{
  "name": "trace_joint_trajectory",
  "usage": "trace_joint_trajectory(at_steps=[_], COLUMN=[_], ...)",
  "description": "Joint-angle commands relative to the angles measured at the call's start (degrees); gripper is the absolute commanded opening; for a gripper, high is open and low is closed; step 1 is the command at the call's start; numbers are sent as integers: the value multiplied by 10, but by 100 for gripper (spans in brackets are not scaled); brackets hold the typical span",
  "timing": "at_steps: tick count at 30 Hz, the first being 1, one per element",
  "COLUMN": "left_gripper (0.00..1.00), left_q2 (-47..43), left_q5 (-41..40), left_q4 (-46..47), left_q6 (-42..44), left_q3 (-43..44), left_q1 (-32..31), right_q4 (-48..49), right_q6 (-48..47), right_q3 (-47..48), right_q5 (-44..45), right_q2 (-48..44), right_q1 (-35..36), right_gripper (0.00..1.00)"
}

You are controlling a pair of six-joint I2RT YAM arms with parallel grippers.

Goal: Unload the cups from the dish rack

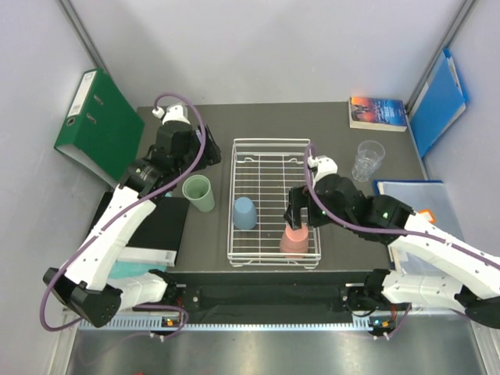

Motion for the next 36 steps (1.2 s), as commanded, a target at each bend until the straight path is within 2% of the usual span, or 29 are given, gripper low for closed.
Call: trace_joint_trajectory(at_steps=[1,6,12,14,15,16,17,18,20,27,29,31,32,33,34,35,36], left_gripper=[78,78,78,78,78,78,77,77,76,74,74,77,77,77,78,78,78], left_q2=[-11,-14,-23,-22,-22,-21,-21,-21,-21,-18,-19,-26,-30,-36,-36,-37,-36], left_q5=[15,21,17,18,20,21,21,22,23,29,36,87,111,169,193,216,274], left_q4=[46,46,45,44,44,45,44,45,46,56,73,118,139,165,212,244,276], left_q6=[-8,-7,-5,-6,-6,-6,-6,-6,-6,-11,-15,-15,-24,-33,-49,-91,-117], left_q3=[-12,-22,-34,-37,-37,-37,-37,-37,-39,-37,-41,-52,-58,-73,-80,-87,-104], left_q1=[-7,-10,-10,-10,-10,-10,-10,-10,-10,-12,-11,-11,-11,-11,-11,-11,-11], right_q4=[-42,-35,-13,-19,-26,-33,-35,-35,-38,-49,-23,27,93,142,182,221,294], right_q6=[47,75,93,99,100,104,104,104,102,57,41,20,14,10,25,42,63], right_q3=[-11,-27,-70,-67,-64,-54,-49,-44,-29,87,117,89,68,41,-12,-36,-55], right_q5=[50,55,65,79,82,87,97,103,121,186,223,205,121,56,-12,-131,-184], right_q2=[7,34,64,83,90,99,101,99,84,31,16,-27,-47,-83,-100,-110,-114], right_q1=[57,96,102,102,102,102,102,105,105,105,100,46,8,-89,-139,-185,-260], right_gripper=[92,92,92,86,78,47,32,11,0,0,0,0,0,0,0,0,0])
